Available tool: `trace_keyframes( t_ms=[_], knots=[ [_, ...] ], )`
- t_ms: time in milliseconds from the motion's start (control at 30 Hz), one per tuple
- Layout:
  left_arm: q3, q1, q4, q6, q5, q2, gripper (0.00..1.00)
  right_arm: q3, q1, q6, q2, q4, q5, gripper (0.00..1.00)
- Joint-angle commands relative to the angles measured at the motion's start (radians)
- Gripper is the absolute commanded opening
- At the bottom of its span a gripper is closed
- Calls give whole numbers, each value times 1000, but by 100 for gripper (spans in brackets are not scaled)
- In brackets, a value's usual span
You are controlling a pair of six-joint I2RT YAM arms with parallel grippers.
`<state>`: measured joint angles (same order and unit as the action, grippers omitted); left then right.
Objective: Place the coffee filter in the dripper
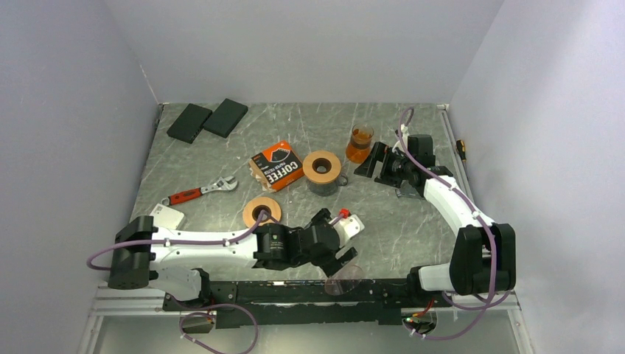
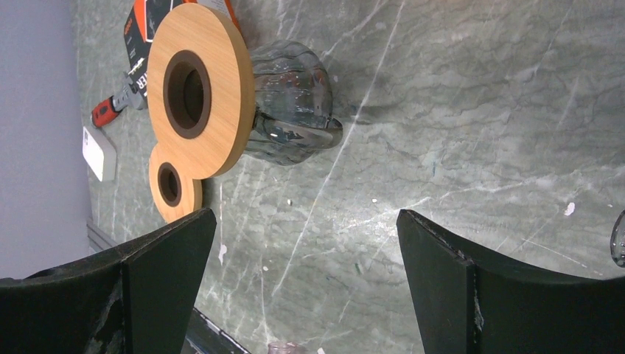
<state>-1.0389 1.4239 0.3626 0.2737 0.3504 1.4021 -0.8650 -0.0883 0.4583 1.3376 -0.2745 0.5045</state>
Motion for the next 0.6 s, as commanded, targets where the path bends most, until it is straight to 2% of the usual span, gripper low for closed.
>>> trace_keyframes(
  t_ms=[0, 333, 567],
  knots=[
    [-63, 57, 29, 5, -27, 13, 92, 7, 5, 11, 2, 53, 19, 99],
    [-77, 117, 74, 12, 44, 139, 90, 12, 4, 3, 19, 51, 22, 99],
    [-85, 119, 102, 32, 95, 241, 82, 7, 6, 9, 47, 60, 56, 99]
  ],
)
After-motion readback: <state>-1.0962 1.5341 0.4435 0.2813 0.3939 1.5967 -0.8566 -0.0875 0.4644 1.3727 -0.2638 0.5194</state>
